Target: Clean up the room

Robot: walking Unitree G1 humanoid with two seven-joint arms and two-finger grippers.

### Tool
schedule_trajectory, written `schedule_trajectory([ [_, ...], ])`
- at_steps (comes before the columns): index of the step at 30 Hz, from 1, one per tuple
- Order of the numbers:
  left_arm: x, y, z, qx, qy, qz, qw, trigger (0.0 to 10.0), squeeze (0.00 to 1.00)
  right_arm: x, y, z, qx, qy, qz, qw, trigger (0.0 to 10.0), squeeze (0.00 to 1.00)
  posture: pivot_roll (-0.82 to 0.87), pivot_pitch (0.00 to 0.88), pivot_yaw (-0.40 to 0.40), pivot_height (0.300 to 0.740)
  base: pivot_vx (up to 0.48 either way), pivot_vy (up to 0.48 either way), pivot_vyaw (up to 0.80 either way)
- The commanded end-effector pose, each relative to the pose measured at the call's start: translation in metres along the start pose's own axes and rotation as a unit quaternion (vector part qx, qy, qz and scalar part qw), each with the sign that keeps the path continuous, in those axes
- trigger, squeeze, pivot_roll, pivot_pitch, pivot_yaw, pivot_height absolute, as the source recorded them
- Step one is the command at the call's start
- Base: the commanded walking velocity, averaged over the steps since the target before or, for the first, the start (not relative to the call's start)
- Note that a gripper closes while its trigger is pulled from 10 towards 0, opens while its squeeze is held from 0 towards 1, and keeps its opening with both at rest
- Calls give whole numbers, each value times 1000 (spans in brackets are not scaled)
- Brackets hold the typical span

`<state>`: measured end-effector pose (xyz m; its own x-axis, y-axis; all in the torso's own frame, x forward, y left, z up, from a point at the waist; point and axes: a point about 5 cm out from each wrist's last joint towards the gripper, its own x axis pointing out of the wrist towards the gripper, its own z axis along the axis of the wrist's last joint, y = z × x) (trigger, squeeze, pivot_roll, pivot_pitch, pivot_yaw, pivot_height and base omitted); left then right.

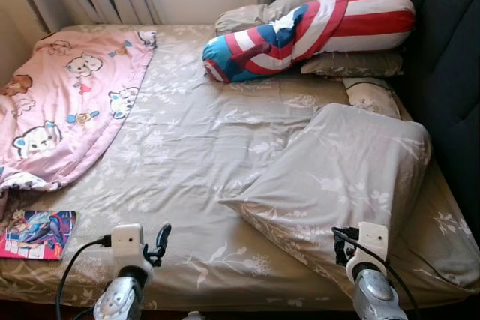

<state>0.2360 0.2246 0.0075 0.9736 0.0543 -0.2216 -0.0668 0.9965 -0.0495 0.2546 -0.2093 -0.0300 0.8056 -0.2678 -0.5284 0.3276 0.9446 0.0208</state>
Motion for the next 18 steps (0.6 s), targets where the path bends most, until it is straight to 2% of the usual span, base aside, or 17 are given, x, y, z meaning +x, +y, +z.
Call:
schedule_trajectory([
  [1, -3, 3, -1, 3, 5, -1, 1000, 10000, 0, -1, -3, -7, 13, 19, -11, 1000, 10000, 1000, 88, 173, 44, 676, 0, 0, 0],
  [6, -7, 9, 3, 12, 3, -2, 1000, 10000, 0, 0, -6, -5, 51, 26, -13, 998, 10000, 1000, 114, 204, 76, 676, 0, 0, 0],
  [10, -6, 9, 11, 36, -5, -15, 999, 10000, 0, 1, 2, -4, 43, 27, 10, 999, 10000, 1000, 127, 214, 94, 676, 0, 0, 0],
  [18, 2, 8, 43, 54, -46, -34, 997, 10000, 0, 4, 5, 7, 66, 6, -1, 998, 10000, 1000, 158, 247, 131, 676, 0, 0, 0],
])
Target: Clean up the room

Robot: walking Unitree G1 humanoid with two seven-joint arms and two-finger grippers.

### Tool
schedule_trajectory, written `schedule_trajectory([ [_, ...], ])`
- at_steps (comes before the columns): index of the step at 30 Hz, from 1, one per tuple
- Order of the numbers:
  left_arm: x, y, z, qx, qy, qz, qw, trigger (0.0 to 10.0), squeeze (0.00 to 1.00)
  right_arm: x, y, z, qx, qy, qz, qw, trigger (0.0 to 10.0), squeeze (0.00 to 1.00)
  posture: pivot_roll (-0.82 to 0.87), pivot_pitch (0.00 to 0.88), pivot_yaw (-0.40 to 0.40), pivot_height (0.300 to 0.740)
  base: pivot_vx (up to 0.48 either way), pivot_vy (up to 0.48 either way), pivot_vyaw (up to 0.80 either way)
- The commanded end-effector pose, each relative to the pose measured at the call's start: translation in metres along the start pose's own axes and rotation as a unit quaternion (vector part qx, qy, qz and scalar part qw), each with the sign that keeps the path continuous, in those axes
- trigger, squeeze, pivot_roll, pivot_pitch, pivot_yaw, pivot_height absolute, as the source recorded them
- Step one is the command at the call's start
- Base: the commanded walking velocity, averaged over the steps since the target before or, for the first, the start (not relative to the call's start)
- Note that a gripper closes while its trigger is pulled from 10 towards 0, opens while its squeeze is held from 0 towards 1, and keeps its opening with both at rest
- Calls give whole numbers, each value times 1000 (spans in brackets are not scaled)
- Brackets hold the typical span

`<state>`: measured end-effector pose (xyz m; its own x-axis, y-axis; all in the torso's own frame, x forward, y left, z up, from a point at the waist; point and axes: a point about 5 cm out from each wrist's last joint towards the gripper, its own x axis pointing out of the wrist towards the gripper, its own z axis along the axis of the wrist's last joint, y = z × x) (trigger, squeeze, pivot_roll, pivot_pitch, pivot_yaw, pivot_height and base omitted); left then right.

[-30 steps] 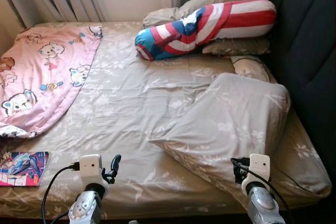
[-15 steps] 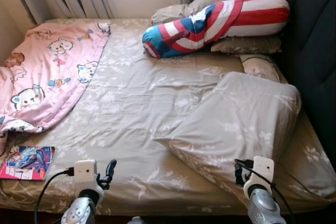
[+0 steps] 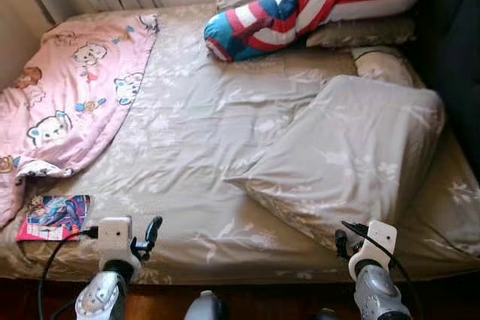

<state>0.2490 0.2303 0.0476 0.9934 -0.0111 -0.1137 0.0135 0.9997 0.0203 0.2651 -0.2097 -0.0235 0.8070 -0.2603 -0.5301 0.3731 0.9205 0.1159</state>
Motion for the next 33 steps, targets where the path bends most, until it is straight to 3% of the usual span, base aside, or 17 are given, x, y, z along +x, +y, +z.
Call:
schedule_trajectory([
  [1, -1, 3, 9, 15, -2, -7, 1000, 10000, 0, 1, 1, 4, 24, -14, -6, 1000, 10000, 1000, 157, 252, 133, 676, 0, 0, 0],
  [3, -1, 2, 13, 15, -6, -9, 1000, 10000, 0, 2, 0, 8, 25, -20, -7, 999, 10000, 957, 160, 260, 134, 676, 0, 0, 0],
  [4, -2, 0, 15, 15, -6, -10, 1000, 10000, 0, 3, 0, 9, 18, -18, -9, 1000, 10000, 243, 162, 264, 136, 676, 0, 0, 0],
  [5, -2, -1, 16, 16, -8, -13, 1000, 10000, 0, 3, -2, 10, 8, -13, -17, 1000, 10000, 0, 162, 267, 137, 676, 0, 0, 0],
  [12, -11, -5, 29, 24, -19, -21, 999, 10000, 0, 5, -10, 12, 22, -5, -37, 999, 10000, 0, 184, 309, 141, 676, 0, 0, 0],
  [17, -10, -17, 57, 23, -54, -35, 998, 10000, 0, 8, -11, 21, 40, -1, -26, 999, 10000, 0, 195, 370, 143, 676, 0, 0, 0],
  [27, -14, -27, 84, 16, -75, -42, 996, 10000, 0, 7, -4, 10, 44, 36, 2, 998, 10000, 0, 211, 443, 148, 676, 0, 0, 0],
  [28, -15, -30, 86, 15, -73, -43, 996, 10000, 0, 6, -2, 7, 43, 42, 9, 998, 9373, 0, 218, 448, 152, 676, 0, 0, 0],
  [29, -15, -30, 87, 15, -72, -43, 996, 10000, 0, 6, -1, 6, 45, 44, 14, 998, 0, 0, 220, 455, 153, 676, 0, 0, 0],
  [33, -16, -31, 87, 13, -66, -41, 997, 10000, 0, 4, 8, 4, 46, 40, 39, 997, 0, 0, 211, 458, 151, 676, 0, 0, 0],
])
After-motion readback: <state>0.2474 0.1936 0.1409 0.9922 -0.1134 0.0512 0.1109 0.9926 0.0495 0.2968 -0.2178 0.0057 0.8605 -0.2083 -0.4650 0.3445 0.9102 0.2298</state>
